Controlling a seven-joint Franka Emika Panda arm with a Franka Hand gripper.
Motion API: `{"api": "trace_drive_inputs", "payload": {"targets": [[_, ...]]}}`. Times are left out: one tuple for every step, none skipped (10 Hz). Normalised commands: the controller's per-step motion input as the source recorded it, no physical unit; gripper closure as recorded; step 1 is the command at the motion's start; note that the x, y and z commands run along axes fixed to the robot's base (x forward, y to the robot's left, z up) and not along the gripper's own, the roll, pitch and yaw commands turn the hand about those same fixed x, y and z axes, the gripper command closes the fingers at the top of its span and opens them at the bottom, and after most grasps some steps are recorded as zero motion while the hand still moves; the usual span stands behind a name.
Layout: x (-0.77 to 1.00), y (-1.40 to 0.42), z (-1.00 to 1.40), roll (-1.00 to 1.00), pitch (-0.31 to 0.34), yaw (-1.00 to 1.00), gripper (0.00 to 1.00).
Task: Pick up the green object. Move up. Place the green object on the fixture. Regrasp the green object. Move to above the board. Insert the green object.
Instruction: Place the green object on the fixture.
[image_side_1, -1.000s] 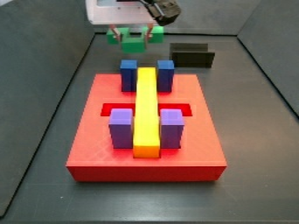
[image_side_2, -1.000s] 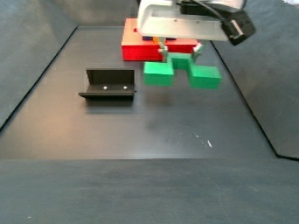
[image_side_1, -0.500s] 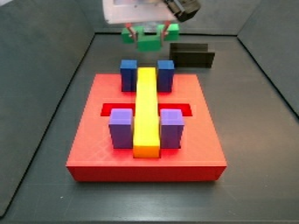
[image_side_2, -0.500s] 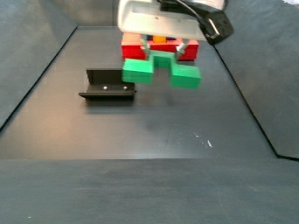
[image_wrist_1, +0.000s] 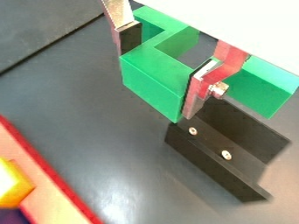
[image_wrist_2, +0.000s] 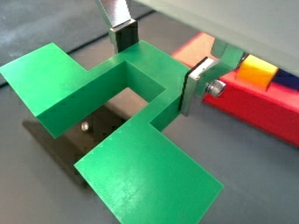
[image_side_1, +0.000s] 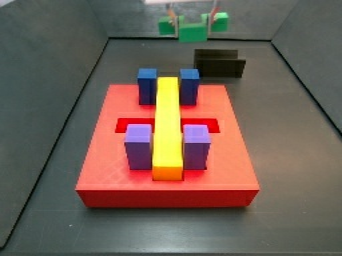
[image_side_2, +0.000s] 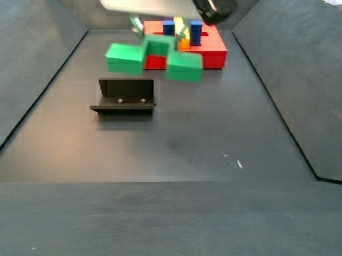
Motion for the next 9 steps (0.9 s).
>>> {"api": "trace_drive_inputs", "payload": {"targets": [[0.77,-0.01,0.39,-1.00,0.240,-0.17,1.00],[0.73,0.00,0.32,-1.00,0.257,-0.13,1.00],[0.76,-0.01,0.16,-1.00,0.291,-0.08,1.00],[0.78,-0.01,0.09,-1.00,0.280,-0.03,1.00],[0.73,0.00,0.04,-1.00,0.289,0.00,1.00],[0.75,0.00,0.00,-0.96,0.303,0.00,1.00],[0.78,0.00,0.00,-0.87,0.294,0.00,1.00],[0.84,0.00,0.00,-0.70,0.217,0.00,1.00],[0.87,0.00,-0.07,-0.64,0.126,0.00,1.00]]}}
